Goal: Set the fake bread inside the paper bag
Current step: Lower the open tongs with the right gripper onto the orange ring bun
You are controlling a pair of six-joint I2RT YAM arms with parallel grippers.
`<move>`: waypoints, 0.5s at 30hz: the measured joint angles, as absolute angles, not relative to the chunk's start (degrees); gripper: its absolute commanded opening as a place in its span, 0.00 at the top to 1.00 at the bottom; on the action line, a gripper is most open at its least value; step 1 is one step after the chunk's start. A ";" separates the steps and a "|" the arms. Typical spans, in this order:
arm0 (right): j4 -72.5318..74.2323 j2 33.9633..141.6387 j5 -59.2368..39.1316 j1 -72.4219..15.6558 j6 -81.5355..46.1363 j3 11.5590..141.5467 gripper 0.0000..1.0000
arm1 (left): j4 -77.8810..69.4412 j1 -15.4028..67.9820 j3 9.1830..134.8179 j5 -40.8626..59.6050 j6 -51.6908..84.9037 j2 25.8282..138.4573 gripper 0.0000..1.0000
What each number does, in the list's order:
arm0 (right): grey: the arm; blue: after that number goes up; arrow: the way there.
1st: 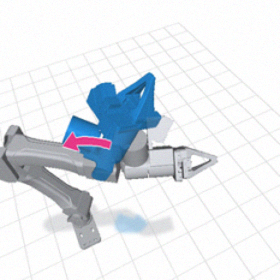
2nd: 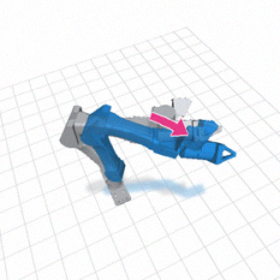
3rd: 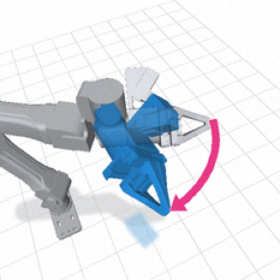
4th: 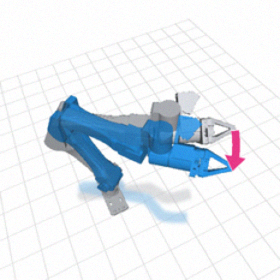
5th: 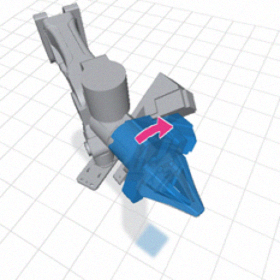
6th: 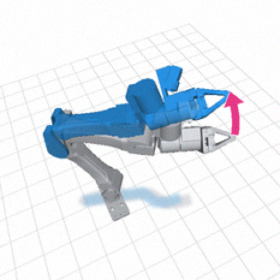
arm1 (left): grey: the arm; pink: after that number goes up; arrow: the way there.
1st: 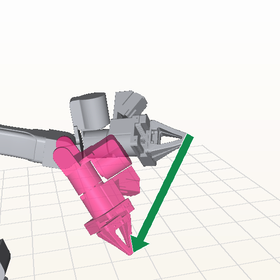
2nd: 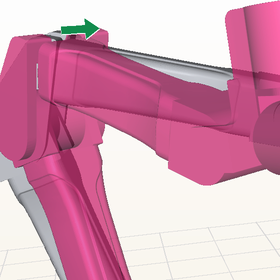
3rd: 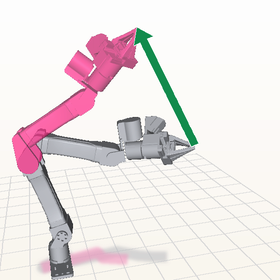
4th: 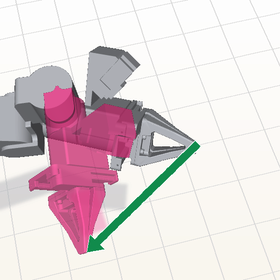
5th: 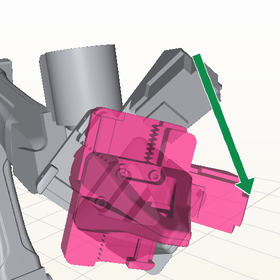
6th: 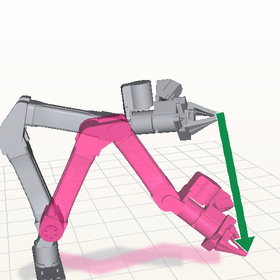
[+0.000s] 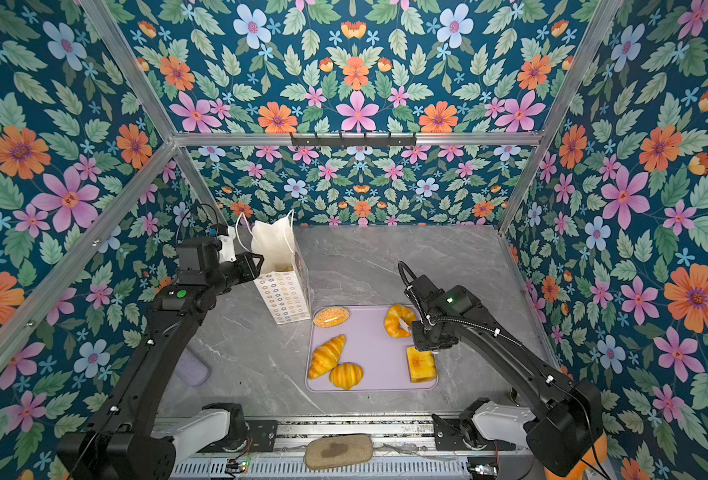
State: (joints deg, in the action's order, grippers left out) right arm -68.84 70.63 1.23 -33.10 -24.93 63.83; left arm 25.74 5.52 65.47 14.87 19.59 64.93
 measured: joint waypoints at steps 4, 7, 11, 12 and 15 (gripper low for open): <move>-68.45 71.11 0.84 -32.23 -24.91 63.59 0.61 | 25.71 5.52 65.30 14.90 19.59 64.90 0.60; -67.83 71.66 0.32 -31.79 -24.84 63.09 0.61 | 25.71 5.52 65.28 14.92 19.62 64.90 0.60; -67.66 72.36 -0.93 -31.79 -24.18 62.81 0.61 | 25.71 5.52 65.28 15.07 19.75 64.90 0.60; -67.53 72.25 -1.32 -31.75 -24.05 62.78 0.61 | 25.71 5.54 65.28 15.09 19.75 64.90 0.60; -67.31 71.02 -2.24 -31.75 -24.05 62.70 0.61 | 25.71 5.63 65.28 15.11 19.75 64.90 0.60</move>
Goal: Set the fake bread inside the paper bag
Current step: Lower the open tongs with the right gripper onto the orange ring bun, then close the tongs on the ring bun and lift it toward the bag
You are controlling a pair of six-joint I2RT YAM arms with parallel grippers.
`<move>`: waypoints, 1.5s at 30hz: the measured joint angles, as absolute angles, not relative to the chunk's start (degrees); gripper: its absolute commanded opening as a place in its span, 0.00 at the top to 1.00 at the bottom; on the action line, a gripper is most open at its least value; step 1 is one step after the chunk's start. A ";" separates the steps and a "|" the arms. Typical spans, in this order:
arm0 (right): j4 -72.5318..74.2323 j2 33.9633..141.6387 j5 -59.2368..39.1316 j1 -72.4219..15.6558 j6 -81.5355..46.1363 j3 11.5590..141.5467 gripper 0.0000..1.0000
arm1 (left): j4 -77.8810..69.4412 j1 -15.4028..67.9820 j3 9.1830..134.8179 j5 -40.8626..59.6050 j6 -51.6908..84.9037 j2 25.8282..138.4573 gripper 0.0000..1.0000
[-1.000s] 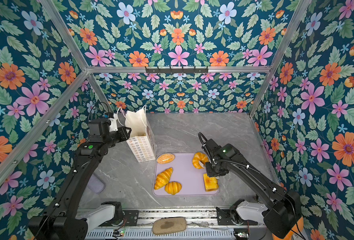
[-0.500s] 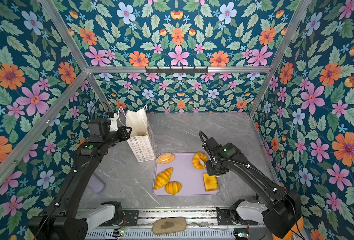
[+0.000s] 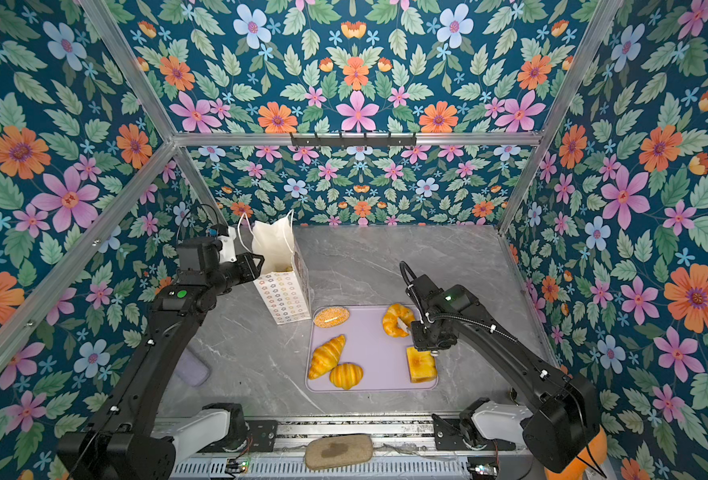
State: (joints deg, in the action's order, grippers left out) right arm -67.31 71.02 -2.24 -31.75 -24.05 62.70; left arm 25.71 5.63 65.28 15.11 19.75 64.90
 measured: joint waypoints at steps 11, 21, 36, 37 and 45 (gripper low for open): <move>-69.32 69.93 -2.98 -31.77 -23.83 63.46 0.61 | 25.34 5.98 65.23 15.49 20.40 64.97 0.60; -68.29 73.80 -2.79 -31.77 -23.27 63.59 0.61 | 25.34 6.11 65.08 15.70 20.56 64.99 0.60; -66.02 77.87 -3.09 -31.42 -21.80 64.07 0.75 | 25.32 6.26 65.60 16.25 20.56 65.43 0.60; -65.84 77.93 -3.53 -31.42 -21.67 64.07 0.76 | 25.32 6.26 65.60 16.27 20.56 65.47 0.60; -66.00 77.32 -3.86 -31.38 -21.06 64.84 0.84 | 25.32 6.26 65.60 16.29 20.56 65.49 0.60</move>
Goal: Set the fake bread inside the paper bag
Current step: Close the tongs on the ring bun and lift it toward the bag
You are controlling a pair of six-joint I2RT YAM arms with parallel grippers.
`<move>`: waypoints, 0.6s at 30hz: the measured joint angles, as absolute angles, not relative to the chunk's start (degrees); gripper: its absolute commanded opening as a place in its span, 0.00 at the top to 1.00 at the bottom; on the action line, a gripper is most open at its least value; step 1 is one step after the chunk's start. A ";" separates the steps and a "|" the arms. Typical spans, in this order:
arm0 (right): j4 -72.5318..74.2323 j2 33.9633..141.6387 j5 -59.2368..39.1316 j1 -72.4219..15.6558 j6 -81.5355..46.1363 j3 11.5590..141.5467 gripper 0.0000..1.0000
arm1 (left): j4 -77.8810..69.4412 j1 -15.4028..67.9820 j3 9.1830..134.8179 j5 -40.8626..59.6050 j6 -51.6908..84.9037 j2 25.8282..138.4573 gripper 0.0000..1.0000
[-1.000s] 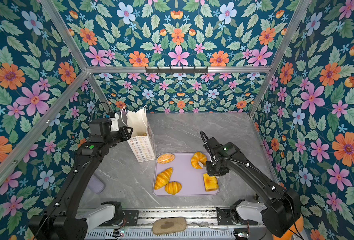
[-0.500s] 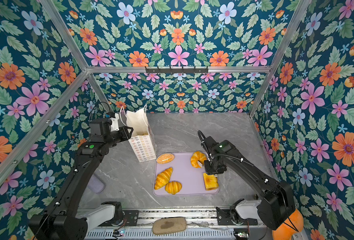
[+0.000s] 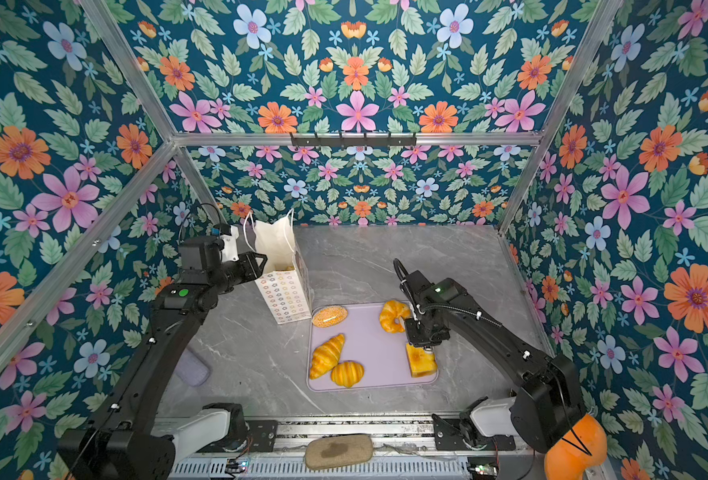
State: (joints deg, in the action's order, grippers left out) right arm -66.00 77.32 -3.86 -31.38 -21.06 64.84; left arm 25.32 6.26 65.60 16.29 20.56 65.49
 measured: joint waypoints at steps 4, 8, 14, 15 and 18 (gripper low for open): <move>-66.30 76.36 -3.86 -31.38 -20.86 65.69 0.85 | 25.32 6.26 65.60 16.29 20.56 65.49 0.60; -66.41 74.65 -3.79 -31.38 -20.51 67.37 0.89 | 25.32 6.26 65.60 16.29 20.56 65.43 0.60; -68.29 71.46 -2.79 -31.38 -19.33 71.02 0.93 | 25.32 6.37 65.60 16.32 20.56 65.39 0.60; -68.79 71.02 -2.79 -31.38 -19.20 71.85 0.94 | 25.32 6.37 65.60 16.32 20.56 65.39 0.60; -70.22 69.69 -2.76 -31.53 -18.90 74.91 0.95 | 25.32 6.37 65.60 16.32 20.56 65.39 0.60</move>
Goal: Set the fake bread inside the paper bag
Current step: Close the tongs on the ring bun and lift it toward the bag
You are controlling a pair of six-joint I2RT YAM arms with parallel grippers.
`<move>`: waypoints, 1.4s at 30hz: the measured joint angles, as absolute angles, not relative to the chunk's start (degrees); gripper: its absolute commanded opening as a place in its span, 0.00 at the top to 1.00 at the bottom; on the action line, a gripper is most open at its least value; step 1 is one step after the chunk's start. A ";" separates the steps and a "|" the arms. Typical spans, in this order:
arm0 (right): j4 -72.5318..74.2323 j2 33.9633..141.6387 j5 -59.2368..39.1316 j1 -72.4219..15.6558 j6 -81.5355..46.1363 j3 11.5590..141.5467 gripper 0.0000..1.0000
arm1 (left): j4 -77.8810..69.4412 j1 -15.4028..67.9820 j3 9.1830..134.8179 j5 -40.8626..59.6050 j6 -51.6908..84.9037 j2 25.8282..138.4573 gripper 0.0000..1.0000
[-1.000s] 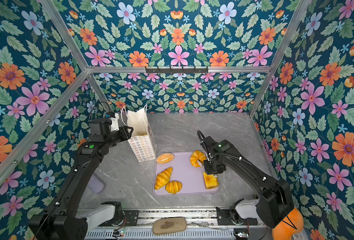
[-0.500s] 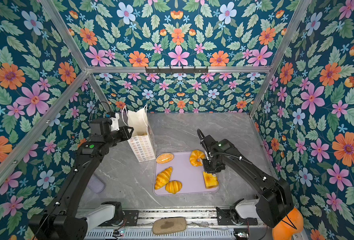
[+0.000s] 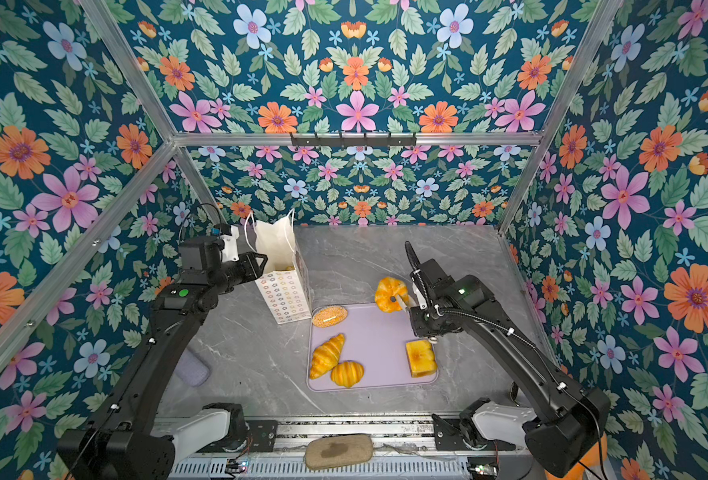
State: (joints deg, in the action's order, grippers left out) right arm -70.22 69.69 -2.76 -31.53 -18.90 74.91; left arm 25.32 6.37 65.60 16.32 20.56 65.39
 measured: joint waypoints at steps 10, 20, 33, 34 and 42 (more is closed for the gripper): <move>-74.85 73.45 -0.80 -38.98 -17.52 94.00 0.95 | 25.36 6.55 66.11 16.23 20.58 65.71 0.68; -76.07 84.79 0.62 -47.70 -14.70 115.59 0.96 | 26.89 7.27 67.00 13.13 20.34 66.32 0.68; -75.24 102.56 -1.13 -53.58 -11.84 135.92 0.96 | 28.27 7.40 67.29 9.02 19.49 67.22 0.82; -75.20 103.77 -1.13 -53.74 -11.84 137.29 0.96 | 28.29 7.40 67.29 9.17 19.49 67.18 0.82; -74.00 111.24 -2.20 -54.00 -11.88 145.45 0.96 | 28.29 7.46 67.29 10.28 19.59 66.15 0.87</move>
